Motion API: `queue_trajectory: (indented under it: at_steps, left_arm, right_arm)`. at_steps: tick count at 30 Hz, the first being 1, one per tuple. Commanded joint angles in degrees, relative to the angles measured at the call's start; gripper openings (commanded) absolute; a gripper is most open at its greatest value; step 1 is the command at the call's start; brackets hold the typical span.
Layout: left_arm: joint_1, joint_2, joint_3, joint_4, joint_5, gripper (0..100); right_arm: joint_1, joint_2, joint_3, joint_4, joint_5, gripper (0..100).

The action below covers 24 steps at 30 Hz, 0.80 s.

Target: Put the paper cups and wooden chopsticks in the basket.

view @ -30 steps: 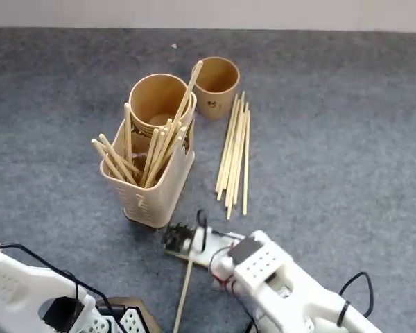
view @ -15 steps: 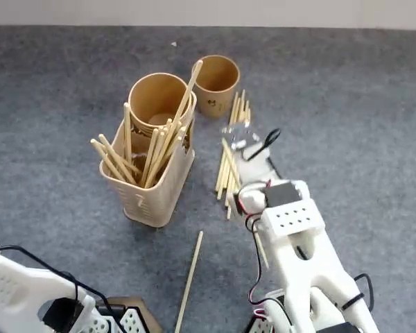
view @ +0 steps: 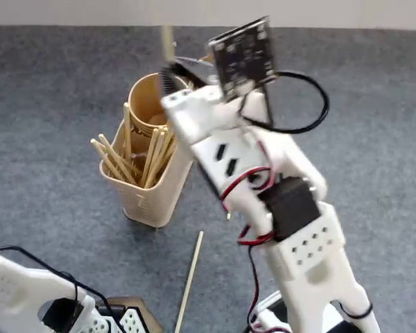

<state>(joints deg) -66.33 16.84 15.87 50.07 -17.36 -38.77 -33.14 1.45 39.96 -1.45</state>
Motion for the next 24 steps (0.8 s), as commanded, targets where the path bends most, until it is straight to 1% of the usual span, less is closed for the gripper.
queue_trajectory:
  at_steps: [1, 7, 11, 13, 15, 19, 20, 22, 24]
  left_arm:
    - [1.8, -0.1, 0.5, 0.1, -0.1, 21]
    - [1.5, -0.1, 1.4, 0.1, 0.0, 21]
    - [0.0, -0.1, 1.7, -0.1, -0.1, 21]
    - [-0.7, -0.1, 0.6, -0.1, -0.1, 21]
    - [-0.9, -0.1, -0.2, 0.1, 0.0, 21]
    - [0.2, -0.1, -0.6, 0.1, 0.1, 21]
    - [0.6, -0.1, -0.6, 0.1, 0.1, 21]
    - [0.8, -0.1, -0.5, -0.1, 0.0, 21]
    - [1.5, -0.1, -0.2, -0.2, 0.0, 21]
  right_arm:
    - [-5.4, -0.6, 2.4, -7.3, 1.8, 0.6]
    - [-7.3, -1.1, 17.4, -24.0, 2.1, 0.6]
    - [-7.3, -1.4, 30.0, -32.0, -2.3, 0.6]
    - [-7.4, -3.4, 35.2, -34.6, -1.5, 0.6]
    - [-8.3, -7.5, 38.9, -35.2, -0.3, 0.6]
    - [-8.3, -17.3, 41.8, -35.0, 0.4, 1.8]
    - [-8.1, -18.7, 42.2, -34.2, 0.9, 3.9]
    - [-8.1, -19.2, 41.6, -28.4, 4.2, 12.0]
    - [-8.3, -18.2, 37.0, -22.5, 7.1, 20.4]
